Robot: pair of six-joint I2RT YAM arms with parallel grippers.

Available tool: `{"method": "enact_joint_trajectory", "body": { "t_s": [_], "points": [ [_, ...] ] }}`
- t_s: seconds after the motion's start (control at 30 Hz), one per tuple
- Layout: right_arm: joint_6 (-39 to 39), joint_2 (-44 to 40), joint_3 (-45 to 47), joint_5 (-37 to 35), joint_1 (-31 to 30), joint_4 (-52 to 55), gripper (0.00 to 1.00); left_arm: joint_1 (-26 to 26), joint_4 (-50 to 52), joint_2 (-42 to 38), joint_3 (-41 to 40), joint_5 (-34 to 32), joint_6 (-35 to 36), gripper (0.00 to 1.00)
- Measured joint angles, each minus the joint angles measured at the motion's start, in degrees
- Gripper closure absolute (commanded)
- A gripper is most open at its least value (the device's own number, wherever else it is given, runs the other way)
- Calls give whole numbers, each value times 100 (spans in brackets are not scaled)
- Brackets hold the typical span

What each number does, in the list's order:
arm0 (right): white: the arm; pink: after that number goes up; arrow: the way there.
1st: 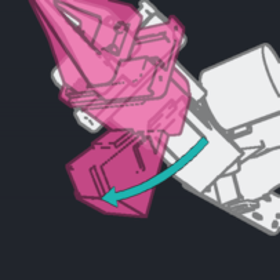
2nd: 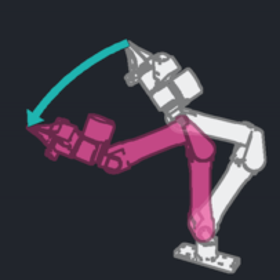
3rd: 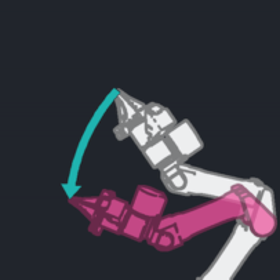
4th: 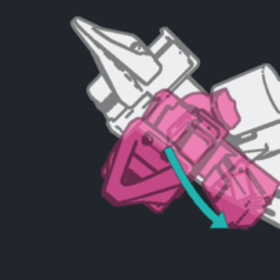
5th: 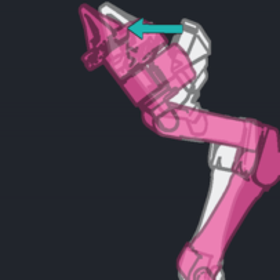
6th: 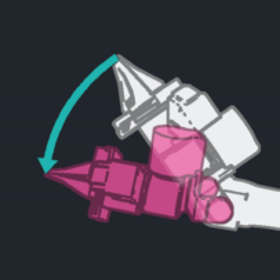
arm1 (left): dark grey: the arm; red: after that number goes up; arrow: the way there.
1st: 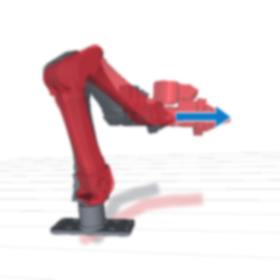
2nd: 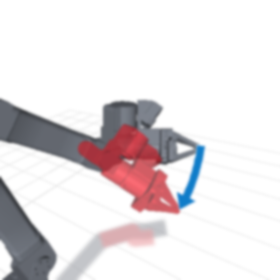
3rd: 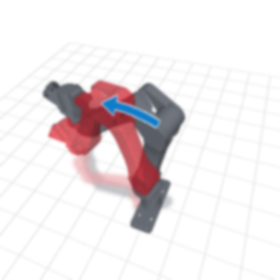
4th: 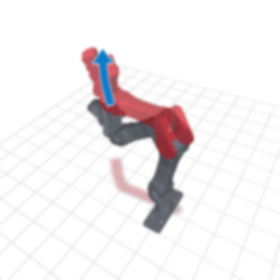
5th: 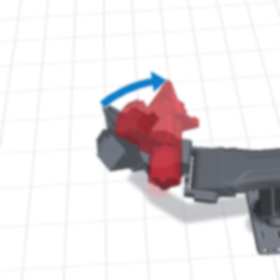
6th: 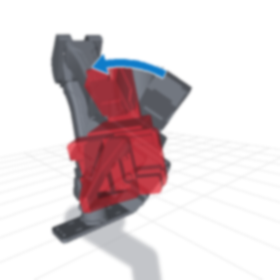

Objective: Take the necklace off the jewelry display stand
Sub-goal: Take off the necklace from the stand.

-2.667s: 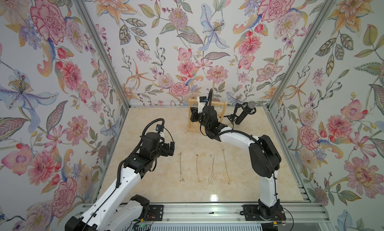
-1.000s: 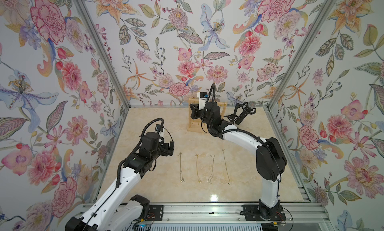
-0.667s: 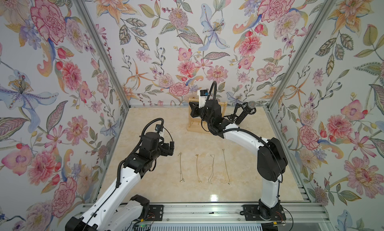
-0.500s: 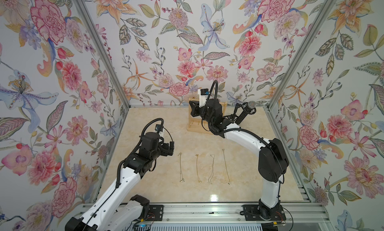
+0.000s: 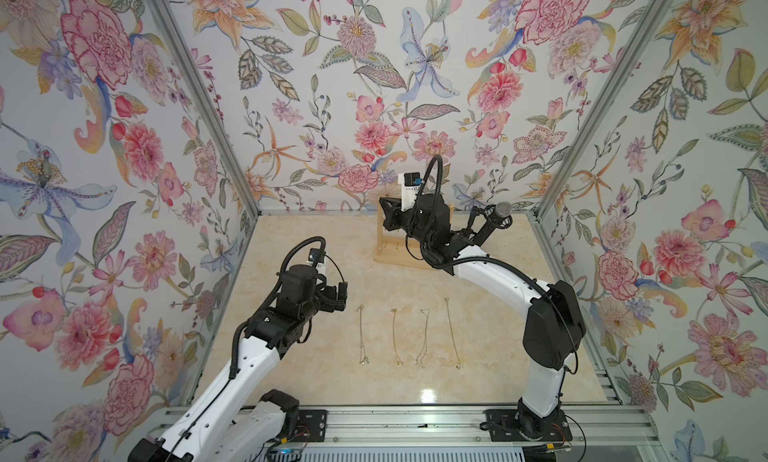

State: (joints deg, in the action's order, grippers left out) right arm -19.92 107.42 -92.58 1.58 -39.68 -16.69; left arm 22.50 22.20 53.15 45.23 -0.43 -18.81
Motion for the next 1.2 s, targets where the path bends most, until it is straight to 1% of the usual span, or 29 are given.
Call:
{"method": "enact_joint_trajectory", "body": {
  "t_s": [0.3,0.57,1.2],
  "points": [
    [7,-339,15,61,-118,138,100,-11,-2,-101,-2,-140,2,1],
    [94,-999,358,44,-275,417,100,-11,-2,-197,-31,-302,2,1],
    [286,-2505,1132,138,-866,1674,100,-11,-92,-767,-96,-999,0,1]
  ]
}}
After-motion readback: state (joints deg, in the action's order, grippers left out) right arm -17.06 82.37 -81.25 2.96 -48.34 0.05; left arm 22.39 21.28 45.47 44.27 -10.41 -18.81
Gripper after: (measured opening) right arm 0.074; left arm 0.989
